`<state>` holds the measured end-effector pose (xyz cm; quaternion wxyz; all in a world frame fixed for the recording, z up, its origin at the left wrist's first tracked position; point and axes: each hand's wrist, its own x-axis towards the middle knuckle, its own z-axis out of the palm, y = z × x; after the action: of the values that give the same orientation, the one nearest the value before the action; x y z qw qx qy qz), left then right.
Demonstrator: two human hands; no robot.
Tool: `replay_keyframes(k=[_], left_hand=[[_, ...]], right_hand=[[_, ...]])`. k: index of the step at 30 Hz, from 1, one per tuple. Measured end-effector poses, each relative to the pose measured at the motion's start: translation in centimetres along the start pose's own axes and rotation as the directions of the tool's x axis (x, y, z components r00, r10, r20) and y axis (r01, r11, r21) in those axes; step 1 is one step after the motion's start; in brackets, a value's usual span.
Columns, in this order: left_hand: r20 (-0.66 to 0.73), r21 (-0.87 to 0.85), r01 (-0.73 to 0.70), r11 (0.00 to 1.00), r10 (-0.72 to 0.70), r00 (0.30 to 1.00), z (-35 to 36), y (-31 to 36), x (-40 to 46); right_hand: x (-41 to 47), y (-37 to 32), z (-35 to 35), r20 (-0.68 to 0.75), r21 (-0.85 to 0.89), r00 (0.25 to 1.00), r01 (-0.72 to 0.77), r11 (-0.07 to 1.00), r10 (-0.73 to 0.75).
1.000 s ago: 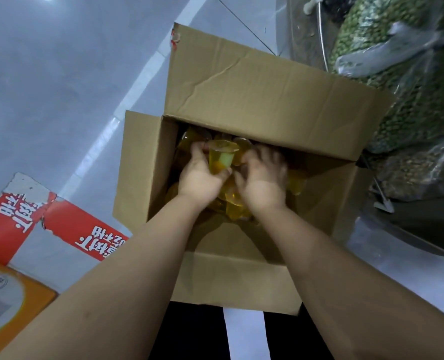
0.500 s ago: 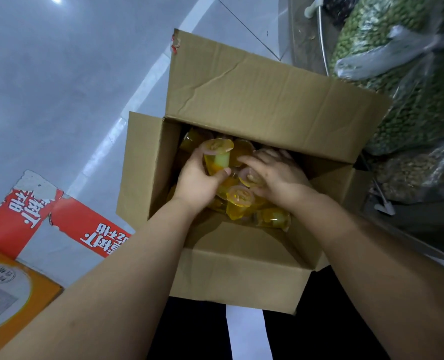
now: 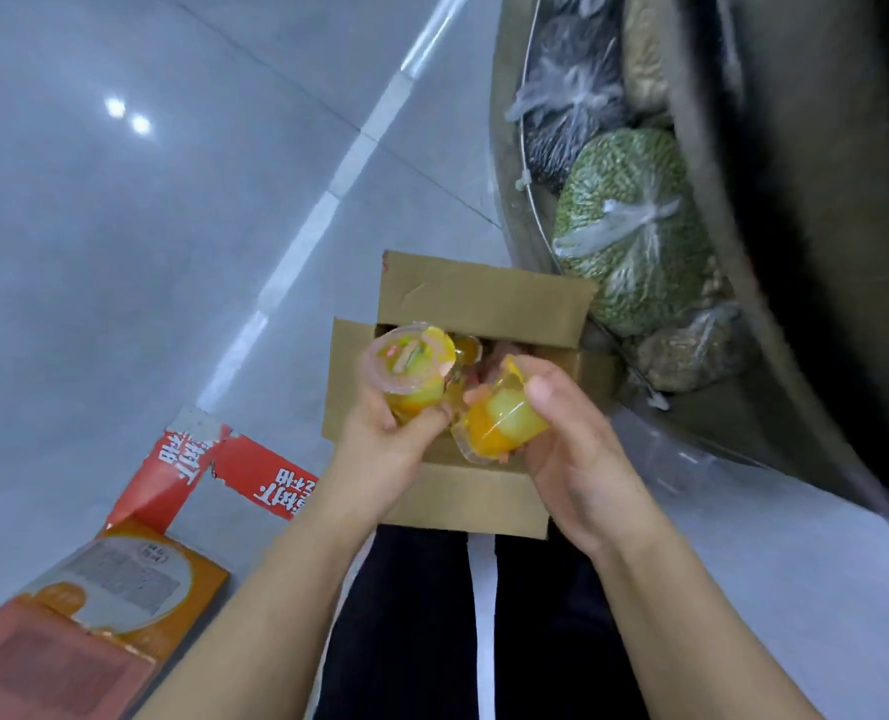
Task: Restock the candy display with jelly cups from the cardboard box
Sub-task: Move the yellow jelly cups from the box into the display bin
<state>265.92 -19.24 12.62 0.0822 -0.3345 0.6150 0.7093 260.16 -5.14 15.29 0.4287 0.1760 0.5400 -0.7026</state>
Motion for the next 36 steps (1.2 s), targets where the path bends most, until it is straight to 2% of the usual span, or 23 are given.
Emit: replay_keyframes(k=[3, 6, 9, 12, 15, 18, 21, 23, 25, 27, 29, 30, 34, 36], left_hand=[[0.077, 0.031, -0.121, 0.992, 0.118, 0.99, 0.0, 9.8, -3.9], [0.197, 0.001, -0.235, 0.972, 0.23, 0.953, 1.0, 19.5, -6.9], [0.299, 0.012, -0.383, 0.924, 0.362, 0.883, 3.5, 28.0, -9.9], [0.346, 0.027, -0.535, 0.845, 0.494, 0.797, 7.2, 34.8, -12.9], [0.382, -0.05, -0.618, 0.785, 0.587, 0.714, 12.1, 39.0, -15.3], [0.489, -0.094, -0.672, 0.735, 0.622, 0.612, 17.4, 41.8, -17.1], [0.597, -0.081, -0.762, 0.642, 0.643, 0.479, 22.4, 44.0, -17.9], [0.623, -0.047, -0.797, 0.602, 0.642, 0.447, 25.6, 45.2, -17.7], [0.616, -0.055, -0.786, 0.616, 0.64, 0.458, 28.5, 46.0, -17.1], [0.578, -0.012, -0.736, 0.677, 0.605, 0.548, 31.0, 46.3, -16.0], [0.565, 0.011, -0.622, 0.783, 0.508, 0.65, 32.7, 46.4, -14.1], [0.578, 0.035, -0.577, 0.816, 0.454, 0.678, 33.3, 46.5, -13.1], [0.592, 0.205, -0.551, 0.809, 0.346, 0.728, 34.9, 47.0, -9.4], [0.576, 0.242, -0.543, 0.804, 0.331, 0.748, 35.9, 47.2, -8.2]], right_hand=[[-6.6, -8.1, 4.1, 0.048, -0.178, 0.993, 0.118, 0.977, -0.111], [-13.2, -15.6, 6.8, 0.022, -0.341, 0.951, 0.297, 0.892, -0.308], [-19.7, -22.0, 7.6, -0.02, -0.434, 0.872, 0.434, 0.79, -0.49], [-25.8, -27.3, 6.8, -0.04, -0.485, 0.753, 0.56, 0.672, -0.657], [-30.6, -31.5, 4.8, -0.071, -0.522, 0.607, 0.653, 0.548, -0.791], [-34.2, -34.0, 1.5, -0.151, -0.587, 0.502, 0.647, 0.486, -0.852], [-36.8, -36.1, -1.9, -0.243, -0.618, 0.421, 0.627, 0.474, -0.874], [-37.5, -37.4, -4.3, -0.315, -0.583, 0.38, 0.646, 0.493, -0.87], [-37.0, -38.7, -6.5, -0.393, -0.517, 0.381, 0.661, 0.543, -0.837], [-35.8, -39.7, -8.3, -0.44, -0.437, 0.421, 0.671, 0.599, -0.793], [-34.1, -40.7, -9.6, -0.469, -0.411, 0.451, 0.649, 0.64, -0.759], [-33.3, -41.2, -10.1, -0.483, -0.419, 0.458, 0.628, 0.656, -0.747], [-29.8, -43.1, -11.6, -0.524, -0.492, 0.499, 0.484, 0.724, -0.69], [-28.3, -44.2, -12.4, -0.546, -0.529, 0.489, 0.428, 0.733, -0.68]])
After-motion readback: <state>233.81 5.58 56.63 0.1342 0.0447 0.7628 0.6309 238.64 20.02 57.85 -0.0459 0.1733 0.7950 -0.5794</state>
